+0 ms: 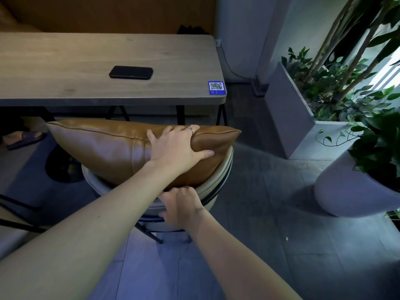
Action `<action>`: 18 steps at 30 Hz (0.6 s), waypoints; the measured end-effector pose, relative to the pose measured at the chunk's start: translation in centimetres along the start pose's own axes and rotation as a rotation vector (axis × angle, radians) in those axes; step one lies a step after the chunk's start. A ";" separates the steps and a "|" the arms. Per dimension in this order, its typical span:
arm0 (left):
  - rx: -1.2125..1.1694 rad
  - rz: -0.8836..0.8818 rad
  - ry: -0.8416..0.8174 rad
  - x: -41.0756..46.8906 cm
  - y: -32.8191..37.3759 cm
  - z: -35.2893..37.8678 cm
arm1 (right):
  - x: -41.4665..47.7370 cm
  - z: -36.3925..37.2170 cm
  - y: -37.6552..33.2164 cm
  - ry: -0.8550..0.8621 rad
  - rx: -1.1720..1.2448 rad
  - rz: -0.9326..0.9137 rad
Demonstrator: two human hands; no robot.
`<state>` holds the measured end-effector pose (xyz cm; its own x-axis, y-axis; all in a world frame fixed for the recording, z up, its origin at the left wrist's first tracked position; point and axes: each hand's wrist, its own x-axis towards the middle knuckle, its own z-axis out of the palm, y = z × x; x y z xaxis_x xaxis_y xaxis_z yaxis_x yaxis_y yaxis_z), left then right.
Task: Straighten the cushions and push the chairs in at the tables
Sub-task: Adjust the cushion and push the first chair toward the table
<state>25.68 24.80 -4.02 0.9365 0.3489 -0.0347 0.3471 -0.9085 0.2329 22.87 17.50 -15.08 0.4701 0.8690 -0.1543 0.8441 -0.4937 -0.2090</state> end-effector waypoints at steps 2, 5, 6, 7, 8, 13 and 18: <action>-0.006 -0.022 0.013 -0.2 0.2 -0.1 | -0.1 0.0 0.0 0.011 -0.001 -0.004; -0.027 -0.055 0.034 -0.6 0.6 -0.3 | -0.2 0.0 -0.3 0.018 0.016 -0.001; -0.027 -0.063 0.034 -0.7 0.7 -0.4 | -0.2 0.0 -0.4 0.018 0.022 0.004; -0.026 -0.070 0.031 -0.8 0.8 -0.5 | -0.2 -0.1 -0.5 0.017 0.024 0.010; -0.026 -0.078 0.028 -0.8 0.9 -0.5 | -0.3 -0.1 -0.6 0.015 0.024 0.015; -0.014 -0.125 0.023 -0.9 1.1 -0.8 | -0.6 -0.1 -1.3 -0.017 0.027 0.010; -0.007 -0.123 0.019 -0.8 1.3 -0.5 | -1.1 -0.1 -0.8 0.035 0.065 0.013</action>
<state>25.39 23.44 -3.17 0.8859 0.4616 -0.0448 0.4585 -0.8571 0.2349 21.68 16.91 -14.68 0.4905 0.8626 -0.1237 0.8201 -0.5050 -0.2693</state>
